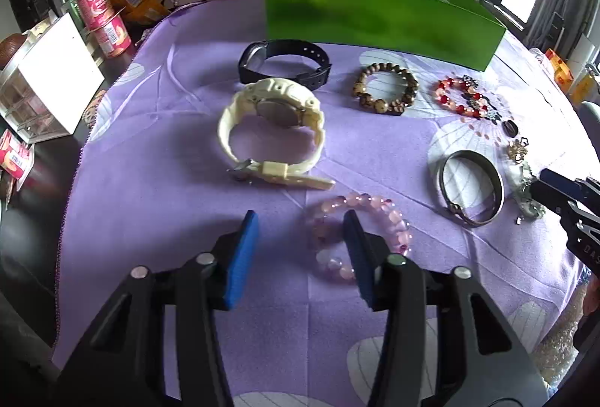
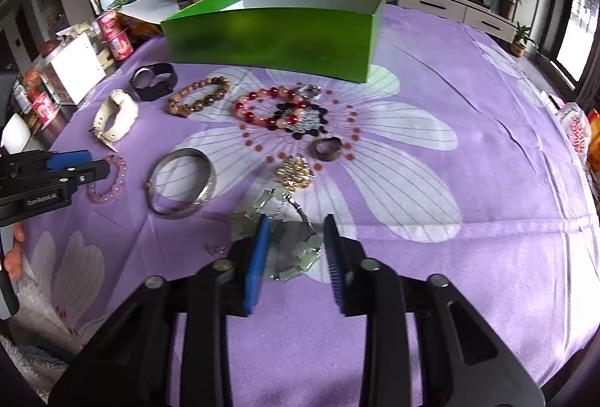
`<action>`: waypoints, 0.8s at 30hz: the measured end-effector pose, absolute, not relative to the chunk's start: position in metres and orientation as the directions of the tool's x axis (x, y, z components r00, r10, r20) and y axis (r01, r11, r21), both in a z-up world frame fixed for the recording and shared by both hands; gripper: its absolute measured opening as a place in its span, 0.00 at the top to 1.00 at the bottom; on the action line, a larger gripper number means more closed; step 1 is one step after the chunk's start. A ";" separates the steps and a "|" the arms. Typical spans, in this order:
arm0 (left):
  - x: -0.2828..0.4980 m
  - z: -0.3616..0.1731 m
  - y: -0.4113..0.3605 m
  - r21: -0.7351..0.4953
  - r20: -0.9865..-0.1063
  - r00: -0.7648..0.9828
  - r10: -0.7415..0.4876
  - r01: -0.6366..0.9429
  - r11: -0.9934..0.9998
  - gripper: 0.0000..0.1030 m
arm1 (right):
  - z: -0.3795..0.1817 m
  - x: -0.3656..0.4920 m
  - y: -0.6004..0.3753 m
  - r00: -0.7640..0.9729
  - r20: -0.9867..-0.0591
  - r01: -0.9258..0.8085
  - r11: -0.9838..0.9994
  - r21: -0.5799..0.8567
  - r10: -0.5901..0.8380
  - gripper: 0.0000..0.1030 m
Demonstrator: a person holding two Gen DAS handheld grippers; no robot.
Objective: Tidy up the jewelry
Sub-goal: 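Grasp the pink bead bracelet with the left tool while the right tool grasps the green jade necklace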
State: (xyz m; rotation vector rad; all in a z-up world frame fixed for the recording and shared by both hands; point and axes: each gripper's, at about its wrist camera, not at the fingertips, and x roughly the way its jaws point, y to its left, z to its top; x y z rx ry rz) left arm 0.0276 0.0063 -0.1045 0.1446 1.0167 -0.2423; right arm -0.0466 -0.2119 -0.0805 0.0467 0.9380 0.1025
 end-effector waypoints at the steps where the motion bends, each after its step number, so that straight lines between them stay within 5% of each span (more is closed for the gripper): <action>1: 0.027 -0.104 0.005 0.007 -0.853 0.504 -0.138 0.275 0.961 0.60 | -0.081 -0.046 -0.211 0.588 -0.800 -0.072 0.993 0.093 0.118 0.78; 7: 0.022 -0.103 0.001 -0.022 -0.850 0.497 -0.174 0.297 0.955 0.91 | -0.077 -0.046 -0.213 0.607 -0.782 -0.061 0.990 0.130 0.140 1.00; 14: 0.023 -0.102 0.009 -0.089 -0.852 0.473 -0.224 0.290 0.953 0.93 | -0.074 -0.048 -0.219 0.590 -0.787 -0.062 0.982 0.176 0.178 1.00; 16: 0.024 -0.103 0.009 -0.086 -0.854 0.472 -0.220 0.289 0.954 0.93 | -0.073 -0.046 -0.221 0.586 -0.787 -0.055 0.978 0.203 0.196 0.89; 18: 0.023 -0.103 0.010 -0.087 -0.856 0.468 -0.221 0.291 0.953 0.93 | -0.072 -0.044 -0.221 0.587 -0.780 -0.065 0.973 0.220 0.216 0.66; 24: 0.024 -0.103 0.007 -0.071 -0.858 0.468 -0.213 0.301 0.951 0.93 | -0.081 -0.031 -0.207 0.559 -0.799 -0.112 0.975 0.193 0.223 0.65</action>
